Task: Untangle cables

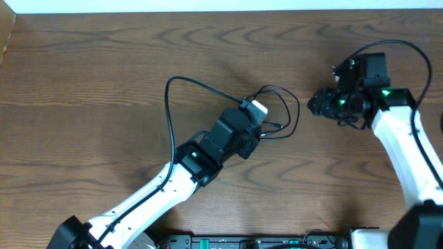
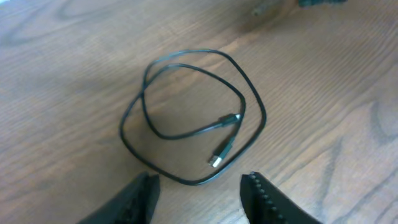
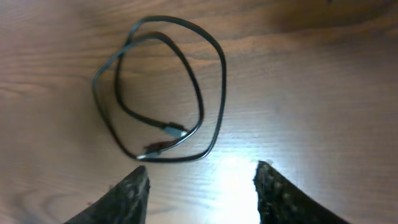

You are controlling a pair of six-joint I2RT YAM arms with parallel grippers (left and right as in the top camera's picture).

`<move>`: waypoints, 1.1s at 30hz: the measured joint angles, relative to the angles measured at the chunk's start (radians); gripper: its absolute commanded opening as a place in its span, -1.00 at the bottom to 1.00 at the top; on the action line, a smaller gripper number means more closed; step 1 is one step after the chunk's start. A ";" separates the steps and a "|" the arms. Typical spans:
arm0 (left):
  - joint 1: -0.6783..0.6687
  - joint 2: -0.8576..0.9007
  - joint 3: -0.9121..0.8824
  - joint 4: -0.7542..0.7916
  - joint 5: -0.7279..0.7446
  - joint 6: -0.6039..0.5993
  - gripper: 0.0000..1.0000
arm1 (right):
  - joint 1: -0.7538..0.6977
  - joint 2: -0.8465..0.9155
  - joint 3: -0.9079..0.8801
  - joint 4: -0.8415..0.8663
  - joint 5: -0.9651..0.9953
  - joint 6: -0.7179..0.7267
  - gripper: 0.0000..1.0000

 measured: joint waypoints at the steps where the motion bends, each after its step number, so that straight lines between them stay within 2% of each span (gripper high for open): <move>1: 0.000 0.010 0.000 0.000 0.006 0.000 0.00 | 0.000 0.018 0.000 0.005 0.000 -0.001 -0.04; 9: 0.000 0.201 0.000 0.055 0.050 0.001 0.05 | 0.043 0.185 -0.001 0.018 0.072 0.003 -0.15; 17: 0.000 0.375 0.000 0.196 0.098 0.008 0.30 | 0.032 0.190 -0.001 -0.005 0.132 0.004 -0.12; 28: 0.000 0.494 0.000 0.358 0.108 0.082 0.31 | -0.009 0.189 -0.001 -0.088 0.140 -0.016 -0.20; 30: 0.002 0.511 0.000 0.367 0.111 0.088 0.27 | -0.009 0.186 -0.001 -0.087 0.125 -0.023 -0.20; 31: 0.002 0.514 0.002 0.372 0.111 0.089 0.18 | -0.009 0.183 -0.001 -0.087 0.117 -0.025 -0.20; 32: 0.002 0.515 0.002 0.375 0.110 0.092 0.09 | -0.009 0.178 -0.001 -0.085 0.106 -0.027 -0.20; 33: 0.004 0.518 0.002 0.381 0.110 0.098 -0.11 | -0.009 0.170 -0.001 -0.083 0.098 -0.027 -0.20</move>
